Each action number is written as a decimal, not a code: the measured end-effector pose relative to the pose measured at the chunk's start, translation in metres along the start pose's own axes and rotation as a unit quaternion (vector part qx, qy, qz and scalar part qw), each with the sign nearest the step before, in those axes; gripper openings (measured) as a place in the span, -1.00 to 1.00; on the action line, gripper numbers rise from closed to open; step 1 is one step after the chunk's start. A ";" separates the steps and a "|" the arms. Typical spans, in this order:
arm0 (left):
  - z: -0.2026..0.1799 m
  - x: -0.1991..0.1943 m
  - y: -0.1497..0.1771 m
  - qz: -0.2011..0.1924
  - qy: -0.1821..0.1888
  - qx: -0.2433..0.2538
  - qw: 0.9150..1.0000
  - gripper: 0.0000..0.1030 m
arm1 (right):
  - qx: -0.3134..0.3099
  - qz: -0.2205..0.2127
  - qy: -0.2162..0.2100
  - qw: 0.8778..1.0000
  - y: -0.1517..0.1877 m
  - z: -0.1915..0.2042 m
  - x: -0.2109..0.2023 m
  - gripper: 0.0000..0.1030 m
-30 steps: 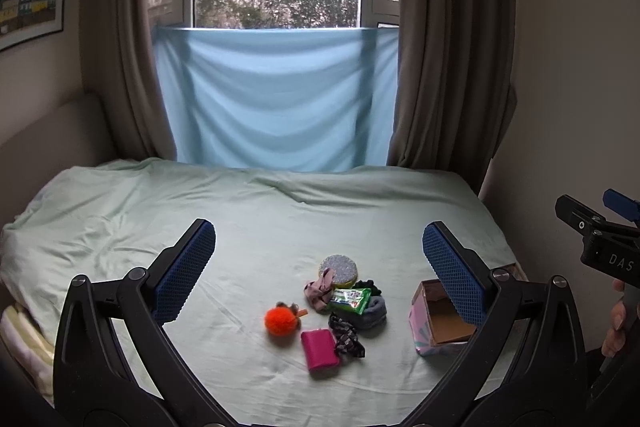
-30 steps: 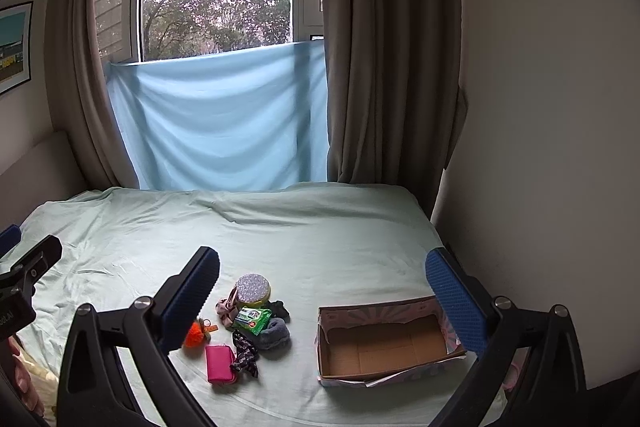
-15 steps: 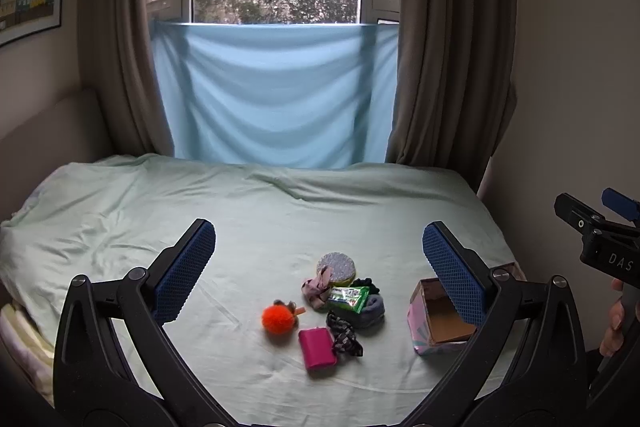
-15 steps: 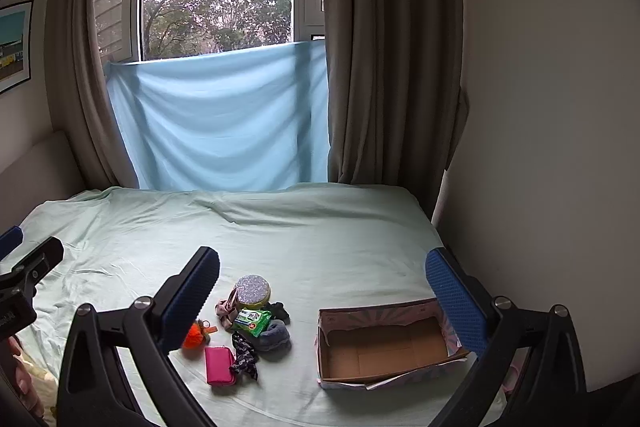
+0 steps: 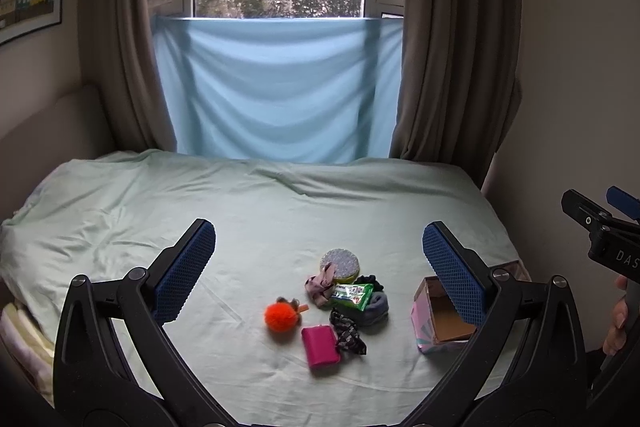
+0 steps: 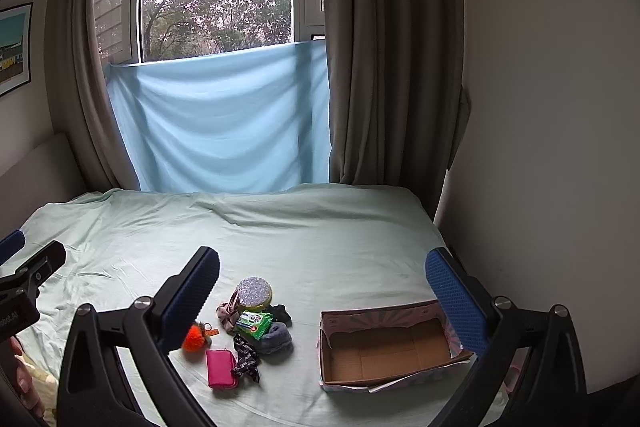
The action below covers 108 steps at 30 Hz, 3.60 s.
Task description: Organize soft objects
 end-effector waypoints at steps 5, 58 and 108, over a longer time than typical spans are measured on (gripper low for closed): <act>-0.001 0.001 -0.001 0.002 -0.001 0.000 1.000 1.00 | 0.001 -0.001 -0.004 1.000 -0.001 0.002 0.001 0.99; 0.131 0.227 0.172 0.233 0.063 0.072 0.968 0.99 | 0.061 0.180 -0.057 0.980 0.213 0.186 0.153 0.99; 0.134 0.390 0.312 0.336 0.091 0.062 0.936 -0.34 | -0.035 0.243 -0.080 0.966 0.355 0.280 0.300 0.00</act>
Point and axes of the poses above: each gripper's, at about its wrist camera, not at the fingertips, and x roughly the way its jaws point, z to its left, y to its underside, the point moved 10 cm from there along x, roughly the way its jaws point, and after that the axes turned 6 degrees about -x, right-handed, at the moved point
